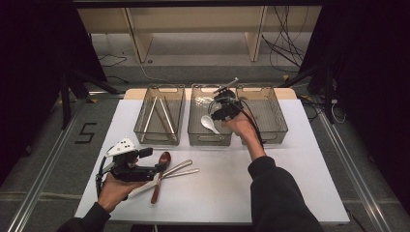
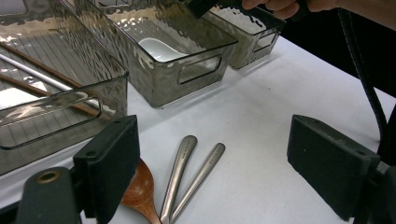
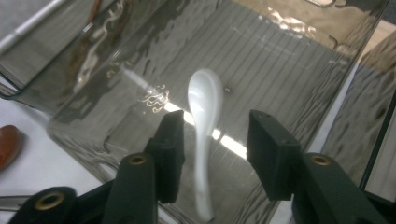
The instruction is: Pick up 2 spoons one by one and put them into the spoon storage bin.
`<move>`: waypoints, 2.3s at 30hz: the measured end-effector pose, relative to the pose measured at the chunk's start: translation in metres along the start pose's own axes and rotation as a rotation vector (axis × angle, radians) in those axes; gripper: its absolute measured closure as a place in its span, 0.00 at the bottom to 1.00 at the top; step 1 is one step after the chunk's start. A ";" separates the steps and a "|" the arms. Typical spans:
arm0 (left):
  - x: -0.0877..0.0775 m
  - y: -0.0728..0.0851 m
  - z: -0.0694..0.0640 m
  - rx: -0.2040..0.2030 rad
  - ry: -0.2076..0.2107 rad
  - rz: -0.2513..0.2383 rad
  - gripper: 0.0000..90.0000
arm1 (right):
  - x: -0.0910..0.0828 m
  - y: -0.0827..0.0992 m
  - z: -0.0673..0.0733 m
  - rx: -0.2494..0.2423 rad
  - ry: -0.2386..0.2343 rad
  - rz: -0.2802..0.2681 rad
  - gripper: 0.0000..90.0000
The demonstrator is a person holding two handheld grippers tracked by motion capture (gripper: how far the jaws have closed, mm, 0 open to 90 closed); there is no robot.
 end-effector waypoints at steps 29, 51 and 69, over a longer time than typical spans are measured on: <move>0.008 0.004 0.000 -0.002 -0.015 0.098 0.18 | -0.073 0.083 0.030 -0.098 -0.109 -0.154 0.39; 0.020 0.013 0.006 0.005 -0.064 0.256 0.19 | -0.100 0.154 0.033 -0.066 -0.136 -0.235 0.38; 0.029 0.015 0.006 0.008 -0.091 0.344 0.19 | -0.110 0.188 0.044 -0.056 -0.167 -0.277 0.34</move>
Point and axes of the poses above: each handheld gripper's, and its own axes: x roughly forward along the jaws, y roughly out of its underside, z roughly to its left, the point moved 1 cm from there along x, roughly forward along the jaws, and after that the axes turned 12 degrees about -y, right-handed, at the moved point
